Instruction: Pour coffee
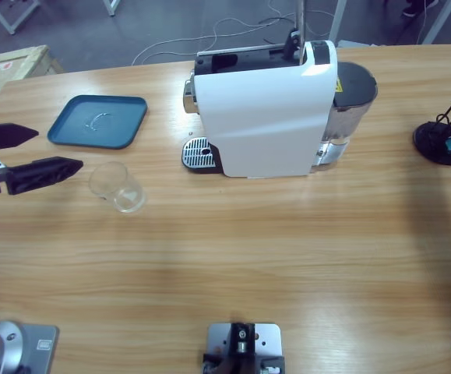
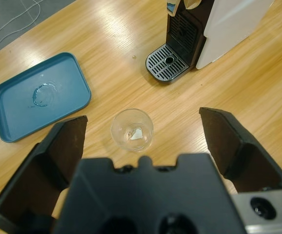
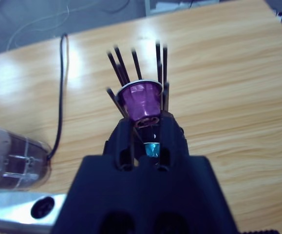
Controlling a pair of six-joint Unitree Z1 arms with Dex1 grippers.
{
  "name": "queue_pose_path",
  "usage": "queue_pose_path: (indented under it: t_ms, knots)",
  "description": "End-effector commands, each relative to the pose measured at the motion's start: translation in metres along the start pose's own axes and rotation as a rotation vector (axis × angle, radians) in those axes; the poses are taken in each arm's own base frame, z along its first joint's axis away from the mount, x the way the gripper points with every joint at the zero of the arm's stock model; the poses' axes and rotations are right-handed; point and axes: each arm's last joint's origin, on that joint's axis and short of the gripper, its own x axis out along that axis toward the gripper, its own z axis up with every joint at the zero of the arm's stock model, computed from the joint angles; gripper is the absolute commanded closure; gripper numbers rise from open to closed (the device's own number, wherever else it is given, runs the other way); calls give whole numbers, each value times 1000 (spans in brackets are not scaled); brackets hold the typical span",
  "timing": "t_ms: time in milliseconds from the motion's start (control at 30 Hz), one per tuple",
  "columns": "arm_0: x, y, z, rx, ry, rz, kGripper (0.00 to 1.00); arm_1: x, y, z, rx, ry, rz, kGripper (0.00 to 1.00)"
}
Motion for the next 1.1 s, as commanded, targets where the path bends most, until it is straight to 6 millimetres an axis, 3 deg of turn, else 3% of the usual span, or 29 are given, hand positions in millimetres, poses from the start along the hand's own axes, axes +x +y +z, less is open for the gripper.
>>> queue_pose_path:
  t_ms: [33,200,300,467,633,867,1000,1100]
  knots:
    - [-1,-1,-6,-6,-4,-13,4,-44,4,16,5,-86,53,1000]
    - [-5,-1,-1,-10,-26,-11,4,-77,17,26,-51,-130,156,1000]
    - [-9,0,8,-8,-16,-12,4,-87,41,18,-171,-99,359,1000]
    - [-10,-1,10,4,30,-33,4,-85,113,0,-494,21,719,1000]
    - [-18,0,5,9,40,-39,4,-91,197,16,-736,23,917,1000]
    - [-18,-1,9,14,43,-63,4,-56,285,25,-939,33,960,1000]
    - [-15,-2,11,20,47,-62,4,-36,312,22,-989,36,961,1000]
    - [-13,-2,12,29,51,-62,4,-17,315,27,-978,35,921,1000]
